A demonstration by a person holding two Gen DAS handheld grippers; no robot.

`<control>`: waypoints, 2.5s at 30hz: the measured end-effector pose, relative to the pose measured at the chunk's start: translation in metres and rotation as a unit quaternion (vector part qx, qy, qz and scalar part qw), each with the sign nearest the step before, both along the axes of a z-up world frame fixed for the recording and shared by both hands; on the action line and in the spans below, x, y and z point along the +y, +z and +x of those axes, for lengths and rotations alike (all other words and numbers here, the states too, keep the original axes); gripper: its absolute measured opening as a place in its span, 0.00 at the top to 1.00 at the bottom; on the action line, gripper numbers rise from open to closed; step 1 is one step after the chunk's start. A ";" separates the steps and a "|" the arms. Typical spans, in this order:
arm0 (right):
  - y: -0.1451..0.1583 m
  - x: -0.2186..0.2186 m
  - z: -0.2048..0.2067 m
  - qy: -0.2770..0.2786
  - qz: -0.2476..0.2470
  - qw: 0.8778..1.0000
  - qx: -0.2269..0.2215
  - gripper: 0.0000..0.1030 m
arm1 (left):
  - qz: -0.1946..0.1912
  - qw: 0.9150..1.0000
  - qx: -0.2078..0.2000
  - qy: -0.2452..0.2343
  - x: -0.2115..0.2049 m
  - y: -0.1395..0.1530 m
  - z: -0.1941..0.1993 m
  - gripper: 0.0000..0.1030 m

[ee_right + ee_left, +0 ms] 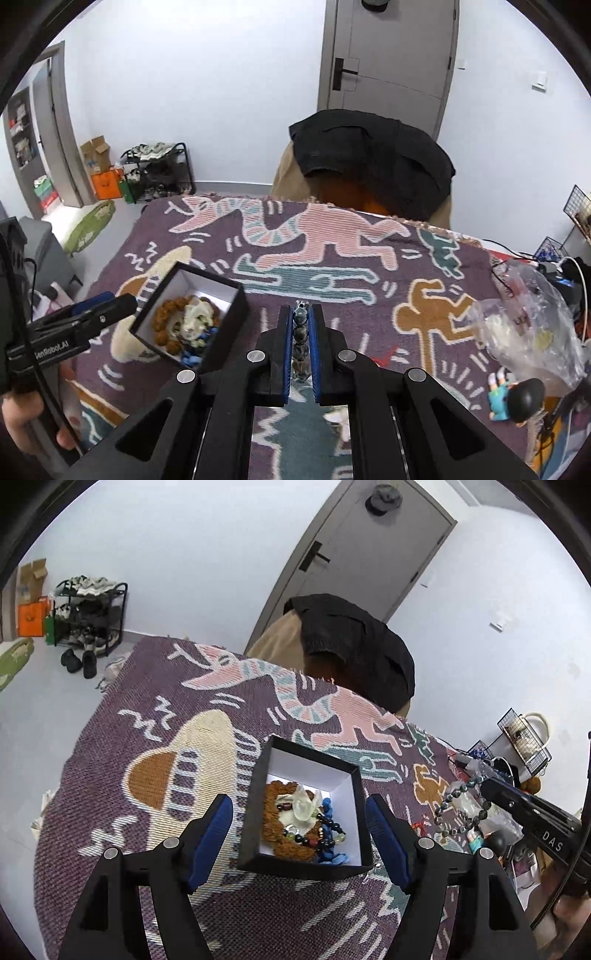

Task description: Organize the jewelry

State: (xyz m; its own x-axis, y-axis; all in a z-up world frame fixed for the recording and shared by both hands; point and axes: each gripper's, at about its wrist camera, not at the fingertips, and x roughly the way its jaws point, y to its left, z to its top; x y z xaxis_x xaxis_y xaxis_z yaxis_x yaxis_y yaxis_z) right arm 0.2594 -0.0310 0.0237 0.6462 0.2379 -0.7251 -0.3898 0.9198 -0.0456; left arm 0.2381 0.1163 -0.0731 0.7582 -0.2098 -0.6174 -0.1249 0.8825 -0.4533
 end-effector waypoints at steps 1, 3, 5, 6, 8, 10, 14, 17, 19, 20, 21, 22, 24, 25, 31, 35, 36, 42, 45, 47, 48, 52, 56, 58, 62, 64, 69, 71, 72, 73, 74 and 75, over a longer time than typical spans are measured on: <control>0.002 0.004 -0.001 0.003 0.000 1.000 -0.001 0.91 | -0.001 1.000 -0.001 0.000 0.002 0.000 -0.001 0.27; 0.006 0.015 -0.004 0.014 -0.001 1.000 -0.006 0.91 | -0.004 1.000 -0.004 0.001 0.005 0.002 -0.004 0.27; 0.010 0.025 -0.006 0.022 0.001 1.000 -0.009 0.91 | -0.006 1.000 -0.007 0.002 0.009 0.003 -0.007 0.27; 0.012 0.032 -0.007 0.029 0.003 1.000 -0.010 0.91 | -0.006 1.000 -0.008 0.002 0.009 0.004 -0.008 0.27; 0.013 0.043 -0.006 0.039 0.007 0.999 -0.008 0.91 | -0.004 1.000 -0.011 0.005 0.013 0.005 -0.011 0.27; 0.012 0.055 -0.006 0.053 0.018 0.998 -0.002 0.91 | -0.002 1.000 -0.013 0.009 0.018 0.006 -0.014 0.27; 0.007 0.074 0.001 0.086 0.057 0.994 0.023 0.91 | -0.001 1.000 -0.009 0.023 0.031 0.004 -0.018 0.27; -0.002 0.078 0.004 0.078 0.047 0.995 0.034 0.59 | -0.002 1.000 -0.005 0.031 0.038 0.001 -0.021 0.27; -0.006 0.070 0.004 0.066 0.052 0.996 0.028 0.36 | -0.001 0.999 -0.003 0.032 0.039 -0.001 -0.021 0.27; -0.008 0.064 0.004 0.062 0.053 0.996 0.028 0.36 | -0.001 0.999 -0.003 0.032 0.038 -0.001 -0.021 0.27; -0.010 0.058 0.005 0.057 0.053 0.996 0.032 0.36 | -0.001 1.000 -0.003 0.030 0.037 -0.001 -0.020 0.27; -0.011 0.052 0.006 0.052 0.053 0.997 0.036 0.36 | -0.001 1.000 -0.002 0.029 0.035 -0.002 -0.018 0.27; -0.014 0.036 0.008 0.035 0.052 0.997 0.041 0.36 | 0.001 1.000 -0.004 0.019 0.026 0.000 -0.015 0.27; -0.016 0.026 0.009 0.027 0.053 0.997 0.043 0.36 | 0.003 1.000 -0.006 0.014 0.021 0.000 -0.014 0.27; -0.024 -0.030 0.011 -0.013 0.076 0.995 0.060 0.36 | 0.025 0.999 -0.011 -0.021 -0.015 0.006 -0.010 0.27; -0.033 -0.063 0.007 -0.042 0.091 0.993 0.068 0.36 | 0.048 0.997 -0.014 -0.051 -0.045 0.012 -0.007 0.27; -0.037 -0.073 0.006 -0.051 0.097 0.991 0.071 0.36 | 0.053 0.997 -0.016 -0.059 -0.052 0.013 -0.007 0.27; -0.055 -0.111 -0.002 -0.086 0.115 0.986 0.080 0.36 | 0.089 0.989 -0.015 -0.113 -0.099 0.015 -0.001 0.28; -0.065 -0.125 -0.006 -0.098 0.124 0.984 0.085 0.36 | 0.105 0.985 -0.009 -0.134 -0.119 0.013 0.001 0.34; -0.070 -0.133 -0.009 -0.104 0.131 0.982 0.086 0.36 | 0.120 0.982 -0.003 -0.148 -0.133 0.011 0.003 0.37; -0.073 -0.136 -0.010 -0.106 0.134 0.982 0.087 0.36 | 0.127 0.980 0.000 -0.153 -0.139 0.009 0.004 0.38; -0.084 -0.149 -0.014 -0.115 0.141 0.979 0.093 0.36 | 0.143 0.975 0.020 -0.167 -0.158 0.002 0.010 0.50; -0.095 -0.160 -0.018 -0.118 0.157 0.975 0.105 0.47 | 0.166 0.970 0.051 -0.171 -0.175 -0.008 0.020 0.58; -0.101 -0.164 -0.020 -0.119 0.162 0.973 0.111 0.50 | 0.179 0.967 0.060 -0.171 -0.182 -0.012 0.024 0.58; -0.111 -0.174 -0.023 -0.124 0.174 0.969 0.120 0.52 | 0.188 0.965 0.091 -0.161 -0.186 -0.026 0.034 0.58; -0.114 -0.178 -0.025 -0.126 0.179 0.968 0.121 0.52 | 0.193 0.964 0.102 -0.153 -0.187 -0.032 0.037 0.58; -0.119 -0.191 -0.029 -0.133 0.194 0.964 0.125 0.52 | 0.203 0.960 0.127 -0.142 -0.187 -0.048 0.047 0.58; -0.120 -0.194 -0.029 -0.132 0.203 0.962 0.128 0.52 | 0.209 0.958 0.137 -0.140 -0.188 -0.055 0.052 0.58; -0.121 -0.194 -0.029 -0.130 0.206 0.961 0.130 0.52 | 0.212 0.957 0.144 -0.138 -0.188 -0.059 0.054 0.58; -0.122 -0.194 -0.029 -0.127 0.207 0.961 0.132 0.52 | 0.214 0.956 0.148 -0.136 -0.188 -0.063 0.056 0.58; -0.122 -0.193 -0.029 -0.123 0.207 0.961 0.136 0.52 | 0.216 0.955 0.153 -0.133 -0.186 -0.067 0.059 0.58; -0.123 -0.192 -0.028 -0.118 0.205 0.961 0.140 0.51 | 0.219 0.954 0.159 -0.131 -0.185 -0.072 0.061 0.58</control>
State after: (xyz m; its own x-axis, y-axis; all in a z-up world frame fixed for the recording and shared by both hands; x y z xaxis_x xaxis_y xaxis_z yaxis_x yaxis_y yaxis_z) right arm 0.2310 -0.2227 -0.0993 0.5113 0.4116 -0.7545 -0.1116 0.9022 0.4165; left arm 0.2993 -0.0685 -0.1449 0.4747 -0.0345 -0.8795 0.0556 0.9984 -0.0092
